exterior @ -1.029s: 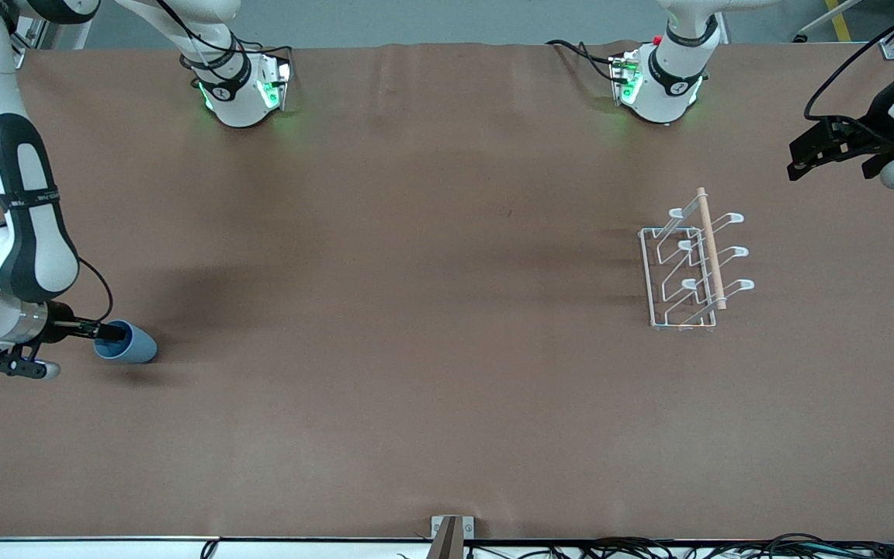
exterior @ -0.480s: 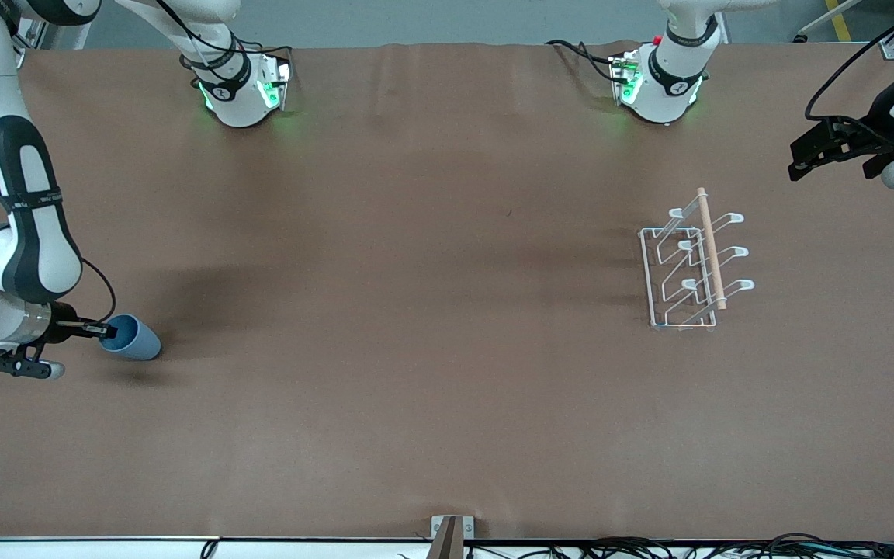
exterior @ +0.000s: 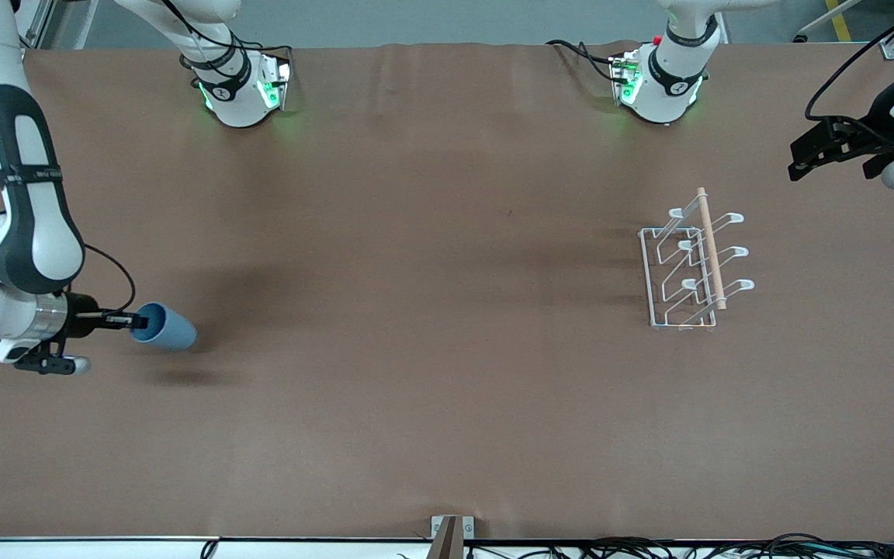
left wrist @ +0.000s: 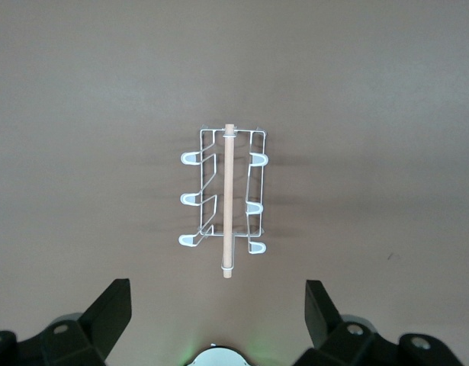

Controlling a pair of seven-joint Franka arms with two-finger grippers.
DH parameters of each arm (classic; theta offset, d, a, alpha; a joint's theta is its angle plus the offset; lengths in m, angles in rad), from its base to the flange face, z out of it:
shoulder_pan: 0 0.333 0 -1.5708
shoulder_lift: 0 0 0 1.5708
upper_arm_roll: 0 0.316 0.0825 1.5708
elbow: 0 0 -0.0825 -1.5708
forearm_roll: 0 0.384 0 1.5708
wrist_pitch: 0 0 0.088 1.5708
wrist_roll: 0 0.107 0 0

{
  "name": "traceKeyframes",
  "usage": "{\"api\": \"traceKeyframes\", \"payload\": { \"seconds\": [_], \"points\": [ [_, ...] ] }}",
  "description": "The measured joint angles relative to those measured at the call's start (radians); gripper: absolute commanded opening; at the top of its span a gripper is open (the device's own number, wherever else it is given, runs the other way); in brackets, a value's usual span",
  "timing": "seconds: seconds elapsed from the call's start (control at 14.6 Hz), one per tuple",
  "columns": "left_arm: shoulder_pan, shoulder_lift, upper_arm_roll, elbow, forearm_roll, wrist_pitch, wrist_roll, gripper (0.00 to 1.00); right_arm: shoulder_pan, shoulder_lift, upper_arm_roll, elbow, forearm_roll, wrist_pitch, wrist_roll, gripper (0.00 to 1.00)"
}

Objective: Hang cup on cup holder
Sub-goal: 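Raise the cup toward the middle while the left gripper reaches it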

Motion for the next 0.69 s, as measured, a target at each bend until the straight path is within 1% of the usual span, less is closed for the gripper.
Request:
{"api": "traceKeyframes", "payload": {
  "seconds": [0.21, 0.34, 0.48, 0.69],
  "points": [
    [-0.013, 0.001, -0.021, 0.000, -0.011, 0.000, 0.001, 1.00, 0.008, -0.019, 0.029, 0.000, 0.234, -0.150, -0.001, 0.00],
    [-0.033, 0.009, -0.065, 0.000, -0.033, 0.000, 0.001, 1.00, 0.023, -0.018, 0.044, 0.000, 0.399, -0.217, -0.001, 0.00],
    [-0.069, 0.029, -0.116, 0.000, -0.053, 0.008, -0.002, 1.00, 0.062, -0.017, 0.051, -0.002, 0.530, -0.257, -0.001, 0.00],
    [-0.149, 0.060, -0.179, 0.001, -0.069, 0.103, -0.012, 1.00, 0.145, -0.013, 0.055, -0.004, 0.690, -0.273, -0.001, 0.00]
  ]
}}
